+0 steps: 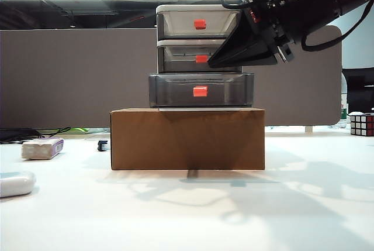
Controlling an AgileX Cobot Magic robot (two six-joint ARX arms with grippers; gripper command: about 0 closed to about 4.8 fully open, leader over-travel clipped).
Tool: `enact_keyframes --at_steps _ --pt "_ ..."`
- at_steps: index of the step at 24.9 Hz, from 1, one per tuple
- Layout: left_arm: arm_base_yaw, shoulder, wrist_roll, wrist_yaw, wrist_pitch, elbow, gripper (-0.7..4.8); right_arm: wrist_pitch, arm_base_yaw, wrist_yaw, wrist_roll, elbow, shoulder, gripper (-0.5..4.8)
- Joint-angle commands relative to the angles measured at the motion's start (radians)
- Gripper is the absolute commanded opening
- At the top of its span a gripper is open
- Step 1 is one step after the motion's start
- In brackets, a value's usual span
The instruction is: Open the third layer of the drawer on the table, pick up the earphone case on the table and put it in, and finally close the drawer.
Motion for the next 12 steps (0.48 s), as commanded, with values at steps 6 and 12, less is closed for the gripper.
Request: enact_keyframes --at_steps 6,12 --pt "-0.028 0.082 0.115 0.018 0.055 0.003 4.79 0.018 0.000 -0.005 -0.008 0.005 -0.004 -0.05" --pt "-0.127 0.180 0.142 -0.084 0.121 0.003 4.79 0.017 0.000 -0.004 -0.013 0.005 -0.004 -0.05"
